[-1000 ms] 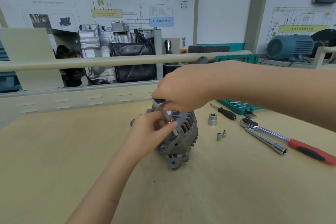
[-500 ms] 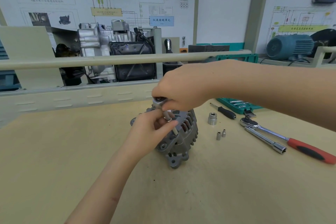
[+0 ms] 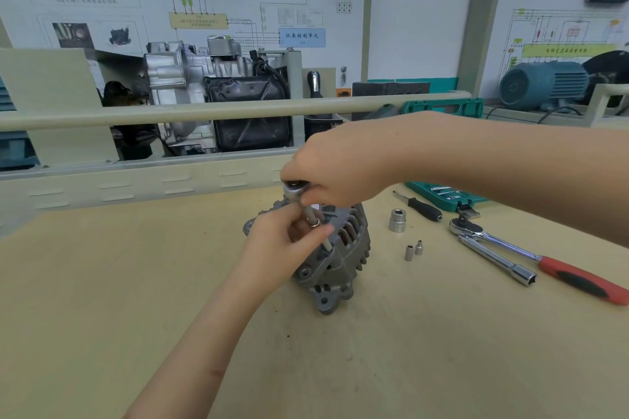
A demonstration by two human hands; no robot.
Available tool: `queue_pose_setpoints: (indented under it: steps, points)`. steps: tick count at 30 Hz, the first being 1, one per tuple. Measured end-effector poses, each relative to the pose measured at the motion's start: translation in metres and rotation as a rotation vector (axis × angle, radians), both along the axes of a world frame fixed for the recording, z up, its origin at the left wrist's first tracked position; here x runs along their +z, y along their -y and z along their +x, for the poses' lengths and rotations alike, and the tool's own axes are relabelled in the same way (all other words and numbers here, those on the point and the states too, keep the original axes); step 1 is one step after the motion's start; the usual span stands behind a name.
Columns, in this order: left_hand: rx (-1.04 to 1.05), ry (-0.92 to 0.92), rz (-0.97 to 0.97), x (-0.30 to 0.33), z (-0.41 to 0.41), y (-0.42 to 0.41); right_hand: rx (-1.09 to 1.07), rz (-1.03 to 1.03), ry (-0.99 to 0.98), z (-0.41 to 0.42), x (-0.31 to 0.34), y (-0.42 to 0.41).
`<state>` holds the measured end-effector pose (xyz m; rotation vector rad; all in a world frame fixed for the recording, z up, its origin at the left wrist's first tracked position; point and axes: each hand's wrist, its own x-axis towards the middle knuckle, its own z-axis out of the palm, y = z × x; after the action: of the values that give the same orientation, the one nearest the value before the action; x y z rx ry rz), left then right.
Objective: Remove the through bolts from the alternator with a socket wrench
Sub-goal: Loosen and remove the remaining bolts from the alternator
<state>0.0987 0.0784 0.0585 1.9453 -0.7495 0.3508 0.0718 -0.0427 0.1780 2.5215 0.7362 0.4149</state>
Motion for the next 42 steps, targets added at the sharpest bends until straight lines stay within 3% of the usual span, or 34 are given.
queue_pose_setpoints:
  steps: [6, 16, 22, 29, 37, 42]
  points:
    - [0.049, 0.077, 0.027, -0.001, -0.001, 0.004, 0.015, -0.014, 0.014, -0.001, 0.004, 0.002]
    - [-0.046, -0.015, 0.004, 0.001, 0.0, -0.001, -0.024, 0.033, -0.012, -0.009, 0.004, 0.001]
    - [0.049, 0.093, -0.003, -0.002, -0.001, 0.004, -0.026, -0.032, 0.026, -0.006, 0.003, -0.003]
    - [-0.036, 0.013, 0.013, 0.0, 0.0, 0.0, -0.025, -0.005, 0.029, -0.012, 0.004, -0.001]
    - [0.063, 0.108, -0.01, -0.004, -0.001, 0.005, -0.047, -0.039, 0.022, -0.009, 0.006, -0.004]
    - [-0.001, 0.026, 0.0, -0.001, 0.0, 0.001, -0.021, -0.036, 0.042, -0.007, 0.001, -0.003]
